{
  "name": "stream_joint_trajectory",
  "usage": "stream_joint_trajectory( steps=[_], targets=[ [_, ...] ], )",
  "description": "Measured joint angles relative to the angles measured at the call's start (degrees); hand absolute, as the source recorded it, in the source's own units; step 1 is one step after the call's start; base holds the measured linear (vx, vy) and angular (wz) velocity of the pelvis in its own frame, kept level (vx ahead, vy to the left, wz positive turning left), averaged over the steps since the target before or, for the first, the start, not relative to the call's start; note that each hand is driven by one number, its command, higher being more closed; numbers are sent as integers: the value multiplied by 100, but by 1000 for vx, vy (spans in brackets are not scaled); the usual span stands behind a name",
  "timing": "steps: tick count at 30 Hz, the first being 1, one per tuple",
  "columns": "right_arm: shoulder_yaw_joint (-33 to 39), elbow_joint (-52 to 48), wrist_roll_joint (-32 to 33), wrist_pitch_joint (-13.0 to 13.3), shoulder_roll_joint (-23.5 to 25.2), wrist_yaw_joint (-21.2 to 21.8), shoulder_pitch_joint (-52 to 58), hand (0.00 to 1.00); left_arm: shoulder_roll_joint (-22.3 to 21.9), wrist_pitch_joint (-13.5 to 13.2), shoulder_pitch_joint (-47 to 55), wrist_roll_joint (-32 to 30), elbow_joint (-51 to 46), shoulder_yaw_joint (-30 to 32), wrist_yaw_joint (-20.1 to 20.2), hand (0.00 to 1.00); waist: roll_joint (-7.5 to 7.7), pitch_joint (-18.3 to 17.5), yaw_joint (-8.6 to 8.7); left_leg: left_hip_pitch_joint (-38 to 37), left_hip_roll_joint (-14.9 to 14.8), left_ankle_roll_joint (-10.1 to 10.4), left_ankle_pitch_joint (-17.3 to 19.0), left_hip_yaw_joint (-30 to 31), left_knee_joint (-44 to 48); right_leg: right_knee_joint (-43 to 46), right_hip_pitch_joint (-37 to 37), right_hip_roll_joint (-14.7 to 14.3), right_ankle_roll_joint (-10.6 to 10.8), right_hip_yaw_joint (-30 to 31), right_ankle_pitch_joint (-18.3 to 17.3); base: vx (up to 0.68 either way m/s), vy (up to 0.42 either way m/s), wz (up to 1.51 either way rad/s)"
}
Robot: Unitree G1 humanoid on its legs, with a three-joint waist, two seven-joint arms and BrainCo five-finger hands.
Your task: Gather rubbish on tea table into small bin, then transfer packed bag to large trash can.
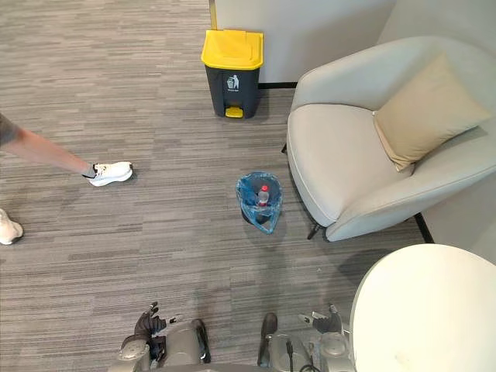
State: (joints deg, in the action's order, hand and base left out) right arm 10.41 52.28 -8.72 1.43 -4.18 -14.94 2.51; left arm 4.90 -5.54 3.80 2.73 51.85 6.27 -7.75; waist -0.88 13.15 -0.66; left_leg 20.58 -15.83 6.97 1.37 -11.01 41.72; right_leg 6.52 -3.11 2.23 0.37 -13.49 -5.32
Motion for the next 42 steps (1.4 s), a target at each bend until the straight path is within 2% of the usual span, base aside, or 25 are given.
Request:
stream_joint_trajectory(
  steps=[1, 2, 4, 6, 7, 8, 10, 11, 12, 13, 14, 16, 19, 20, 21, 22, 23, 26, 28, 31, 32, 33, 35, 38, 42],
  targets=[
    [24, -42, 25, -9, 43, -2, -3, 0, -37, -3, -5, 0, -52, 64, 0, 0, 16, 34, -48, 154, 50, -19, 207, 60, 188, -70, 60, 3, -24, 80, 6, 126, 20, -6],
    [47, -46, 32, -19, 39, -3, -50, 0, -40, 4, -2, 2, -62, 78, 1, 0, 3, 43, -56, 233, 341, -75, 580, 179, -227, -107, 107, 69, -57, 195, 11, 138, 44, -10],
    [48, -110, 32, -18, 34, -5, -143, 0, -36, 5, 4, 1, -71, 96, -1, 0, 10, 49, -126, 268, 659, -90, 592, 295, -1053, -153, 95, 115, -74, 350, 0, 173, 100, -31],
    [37, -146, 31, -13, 16, -15, -258, 0, -25, 21, 63, 1, -56, 146, -9, 0, 5, 54, -366, 45, 941, 231, 349, 622, -2772, -155, 58, 79, 63, 637, -85, 240, 188, -92],
    [19, -148, 26, -9, 46, -15, -312, 0, -17, 23, 141, 0, -41, 180, -10, 0, -8, 49, -417, 5, 911, 93, 208, 707, -2817, -90, 60, 26, 186, 777, -166, 368, 281, -121],
    [-14, -231, 16, -1, 176, -12, -321, 0, 0, 29, 231, -2, 12, 261, -19, 0, 155, 16, -513, 18, 957, -200, 226, 588, -2434, 176, 46, 111, 328, 1000, -384, 338, 239, -85],
    [-21, -376, 13, 8, 278, -12, -232, 0, 130, 29, 240, -3, 22, 276, -20, 0, 421, -23, -492, 21, 1084, -410, 477, 413, -2145, 814, -151, 326, 613, 1027, -653, 316, 178, -43],
    [-87, -389, 3, 18, 303, -10, -246, 0, 195, 30, 217, 0, 39, 256, -21, 0, 535, -14, -498, -73, 1126, -491, 670, 268, -2040, 1643, -481, 472, 775, 1043, -782, 343, 148, -39],
    [-217, -405, -53, 17, 321, 0, -274, 0, 234, 36, 219, 3, 44, 175, -22, 0, 549, 6, -464, -258, 1129, -550, 877, 194, -1953, 2758, -923, 583, 1019, 1028, -617, 343, 144, -41],
    [-265, -427, -80, 16, 357, 9, -278, 0, 276, 40, 220, 3, 41, 54, -28, 0, 537, 15, -445, -417, 1127, -609, 992, 180, -1912, 3423, -1180, 663, 1104, 981, -374, 346, 132, -24],
    [-381, -417, -91, 5, 394, 13, -283, 0, 332, 39, 219, 3, 21, -43, -34, 0, 518, 31, -385, -652, 1107, -706, 1131, 179, -1858, 4186, -1391, 790, 1022, 845, -240, 438, 92, 3],
    [-611, -419, -107, -8, 387, 26, -303, 0, 363, 34, 231, 4, -67, -64, -106, 0, 470, 76, -310, -1086, 1042, -753, 1231, 140, -1893, 4624, -1545, 1017, 599, 313, -489, 460, 23, 5],
    [-630, -368, -181, -9, 338, 23, -616, 0, 366, 10, 99, 13, -209, 94, -115, 0, 465, 100, -311, -1356, 840, -733, 1257, 163, -1993, 3199, -1682, 834, 483, -295, -603, 378, -84, -1],
    [-633, -355, -243, -12, 303, 21, -725, 0, 372, 8, 73, 17, -199, 106, -115, 0, 486, 91, -315, -1382, 828, -673, 1280, 163, -1966, 2217, -1610, 643, 427, -350, -371, 272, -87, 4],
    [-637, -368, -282, -14, 273, 8, -745, 0, 397, 17, 78, 18, -178, 114, -115, 0, 607, 68, -320, -1461, 930, -543, 1360, 173, -1910, 1135, -1422, 563, 261, -318, 542, 362, -157, 13],
    [-641, -349, -287, -18, 135, 15, -767, 0, 336, 30, 15, 15, -147, 149, -119, 0, 666, 98, -337, -1546, 1028, -313, 1549, 247, -1665, 1002, -1263, 592, -31, -370, 727, 350, -148, 1],
    [-648, -332, -293, -27, 49, 12, -845, 0, 229, 10, 1, 12, -155, 194, -117, 0, 506, 137, -363, -1478, 898, -293, 1565, 319, -1471, 958, -1218, 508, -92, -365, 771, 342, -143, -3],
    [-690, -362, -312, -21, -117, 10, -862, 0, 39, 5, -57, 1, -65, 217, -114, 0, 268, 120, -288, -1440, 757, -244, 1534, 429, -1497, 647, -1096, 282, -102, -382, 776, 189, -49, -17],
    [-696, -364, -317, -25, -179, 9, -847, 0, 25, 10, -114, -2, -44, 213, -113, 0, 262, 122, -256, -1439, 724, -231, 1528, 496, -1500, 612, -1076, 237, -102, -405, 766, 150, 3, 2],
    [-851, -452, -388, -29, -272, -5, -854, 0, 41, 7, -140, -7, -9, 203, -113, 0, 285, 198, -200, -1108, 759, 30, 1401, 608, -709, 651, -886, 384, -84, -503, 670, 99, 83, 25],
    [-1012, -506, -527, -27, -310, -20, -996, 0, 65, -8, -181, -8, -20, 191, -115, 0, 295, 295, -199, -904, 786, -132, 1661, 667, -918, 794, -962, 477, -49, -518, 629, 4, 127, 11],
    [-1177, -675, -628, -5, -465, -61, -1141, 0, 87, -3, -266, -6, -11, 124, -120, 0, 184, 416, -211, -733, 756, -99, 1579, 718, -1114, 1161, -1213, 476, 68, -523, 467, -28, 150, 2],
    [-1387, -838, -841, 36, -495, -143, -1465, 0, 237, 0, -497, -3, -7, 40, -134, 0, 301, 597, -328, -288, 886, -84, 1605, 660, -765, 1597, -1725, 713, 175, -411, 284, -75, 110, 4],
    [-1701, -874, -1192, 80, -541, -185, -2199, 0, 300, -54, -760, 50, -65, 19, -256, 0, 260, 1047, -350, 282, 963, -99, 1613, 646, -266, 1882, -2190, 871, 190, -377, 274, -152, 108, 7],
    [-2022, -863, -1487, 98, -779, -347, -3030, 0, 291, -140, -1089, 230, -47, 5, -394, 0, 167, 1246, -354, 1295, 899, -219, 1687, 645, 379, 2321, -3098, 929, 186, -341, 272, -129, 69, -7]
  ],
)
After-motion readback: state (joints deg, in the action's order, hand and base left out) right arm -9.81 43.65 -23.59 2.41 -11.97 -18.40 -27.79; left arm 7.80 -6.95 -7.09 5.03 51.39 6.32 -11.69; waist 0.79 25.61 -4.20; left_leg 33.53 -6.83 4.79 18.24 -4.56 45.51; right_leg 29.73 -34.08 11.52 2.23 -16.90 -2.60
